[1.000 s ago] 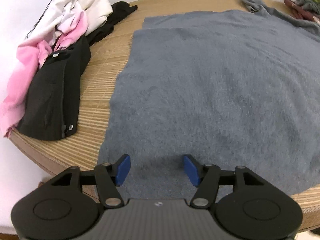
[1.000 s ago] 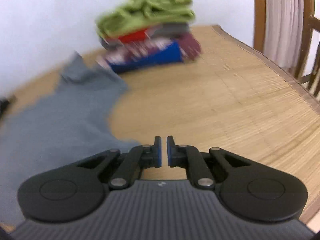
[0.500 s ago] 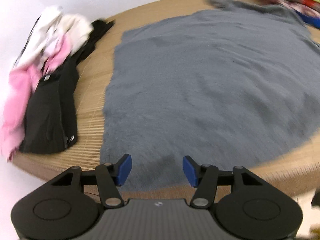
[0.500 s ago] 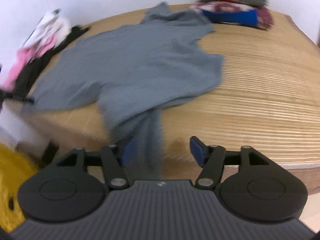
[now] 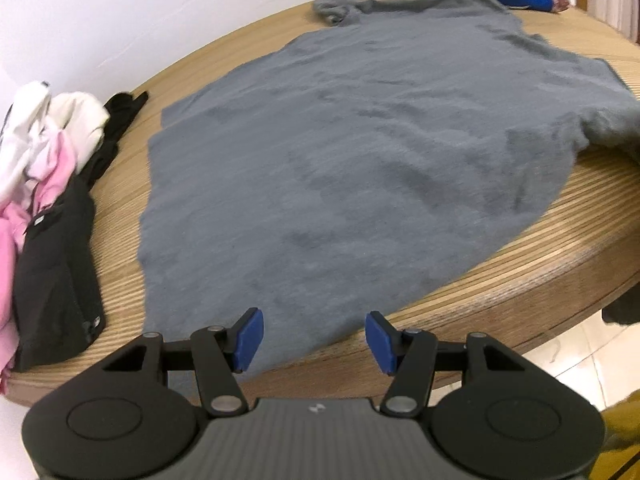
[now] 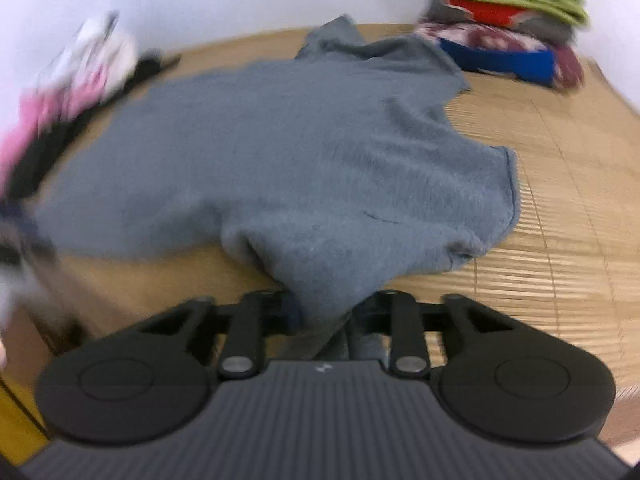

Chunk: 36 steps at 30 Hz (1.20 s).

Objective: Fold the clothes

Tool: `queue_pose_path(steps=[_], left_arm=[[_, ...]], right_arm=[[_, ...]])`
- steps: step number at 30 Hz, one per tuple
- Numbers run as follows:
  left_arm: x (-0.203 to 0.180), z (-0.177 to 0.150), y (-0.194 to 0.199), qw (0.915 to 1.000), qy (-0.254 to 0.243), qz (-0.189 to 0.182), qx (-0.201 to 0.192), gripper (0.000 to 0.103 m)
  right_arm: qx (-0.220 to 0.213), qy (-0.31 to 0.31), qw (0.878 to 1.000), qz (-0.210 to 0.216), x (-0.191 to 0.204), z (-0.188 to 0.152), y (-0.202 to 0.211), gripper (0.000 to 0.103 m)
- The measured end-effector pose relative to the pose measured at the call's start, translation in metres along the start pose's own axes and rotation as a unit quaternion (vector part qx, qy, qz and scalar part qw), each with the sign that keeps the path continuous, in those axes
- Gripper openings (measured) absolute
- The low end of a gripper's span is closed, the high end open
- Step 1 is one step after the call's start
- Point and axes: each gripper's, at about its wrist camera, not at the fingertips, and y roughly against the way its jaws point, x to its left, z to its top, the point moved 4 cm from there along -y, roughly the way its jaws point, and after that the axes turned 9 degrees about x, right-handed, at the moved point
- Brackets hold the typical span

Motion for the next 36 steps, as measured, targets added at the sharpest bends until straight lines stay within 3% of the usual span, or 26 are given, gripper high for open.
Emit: queue_pose_path(steps=[4,9,13,18,19,20,22,23,27,30,32,36], left_arm=[[-0.031,0.014,0.008,0.9982,-0.02,-0.047,-0.032,0.06],[-0.078,0.031,0.001,0.9944,-0.077,-0.043,-0.058,0.06],[-0.078,0.036,-0.006,0.9966,-0.055,-0.02,-0.058,0.064],[-0.033,0.031,-0.02,0.9979,0.029,0.054,-0.023,0.063],[-0.021,0.028,-0.023,0.9963,0.05,0.068,-0.015,0.054],[-0.009,0.026,-0.026,0.994,0.071,0.083,-0.007,0.034],[0.013,0.015,-0.024,0.9912,0.11,0.074,0.006,0.012],[0.024,0.01,-0.021,0.9895,0.128,0.067,0.01,0.009],[0.034,-0.002,-0.003,0.9878,0.129,0.086,0.0,0.006],[0.031,-0.001,0.007,0.9883,0.106,0.109,-0.011,0.005],[0.029,0.007,0.013,0.9878,0.087,0.128,-0.019,0.005],[0.04,0.03,0.034,0.9871,0.102,0.119,-0.029,0.005]], right_arm=[[-0.042,-0.085,0.994,0.051,-0.007,0.025,0.026,0.022],[-0.077,-0.105,0.988,0.083,0.0,0.048,0.049,0.022],[-0.1,-0.103,0.985,0.097,0.005,0.061,0.064,0.022],[-0.1,-0.098,0.985,0.098,0.001,0.062,0.067,0.022],[-0.095,-0.096,0.986,0.1,-0.001,0.059,0.066,0.022],[-0.09,-0.094,0.986,0.102,-0.002,0.057,0.066,0.022],[-0.059,-0.081,0.99,0.103,-0.001,0.048,0.059,0.022],[-0.044,-0.075,0.991,0.104,-0.001,0.043,0.056,0.022],[0.033,-0.064,0.993,0.094,-0.001,0.011,0.03,0.023],[0.039,-0.075,0.993,0.087,-0.004,-0.004,0.021,0.022],[0.014,-0.078,0.993,0.088,-0.004,-0.001,0.03,0.022],[-0.033,-0.083,0.991,0.097,-0.005,0.023,0.049,0.022]])
